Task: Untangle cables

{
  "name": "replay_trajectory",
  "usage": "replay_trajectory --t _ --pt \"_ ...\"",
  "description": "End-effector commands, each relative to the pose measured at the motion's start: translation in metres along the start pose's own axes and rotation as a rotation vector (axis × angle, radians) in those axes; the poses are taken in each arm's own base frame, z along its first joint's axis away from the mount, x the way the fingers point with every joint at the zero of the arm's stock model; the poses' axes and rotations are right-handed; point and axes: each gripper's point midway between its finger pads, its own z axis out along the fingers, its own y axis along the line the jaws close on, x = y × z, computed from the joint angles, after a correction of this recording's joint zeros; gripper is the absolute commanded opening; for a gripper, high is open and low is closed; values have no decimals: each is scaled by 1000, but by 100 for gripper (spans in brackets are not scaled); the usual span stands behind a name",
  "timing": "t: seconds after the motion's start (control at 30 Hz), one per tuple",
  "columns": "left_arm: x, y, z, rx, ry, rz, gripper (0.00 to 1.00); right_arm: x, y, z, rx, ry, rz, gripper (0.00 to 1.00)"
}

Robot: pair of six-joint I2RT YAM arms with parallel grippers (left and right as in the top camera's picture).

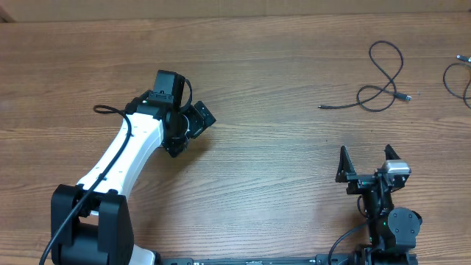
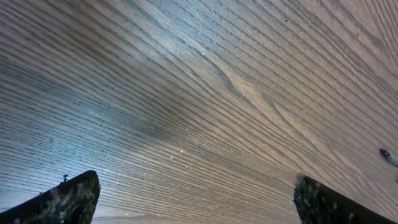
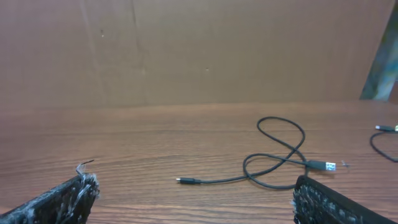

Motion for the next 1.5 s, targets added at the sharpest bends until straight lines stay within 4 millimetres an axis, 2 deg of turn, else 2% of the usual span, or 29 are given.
replay_trajectory --t 0.0,1.47 --pt "3 0 2 0 11 -7 99 2 -4 0 24 -4 -31 100" --pt "0 1 -2 -11 -19 1 99 2 -7 0 43 -4 -53 100"
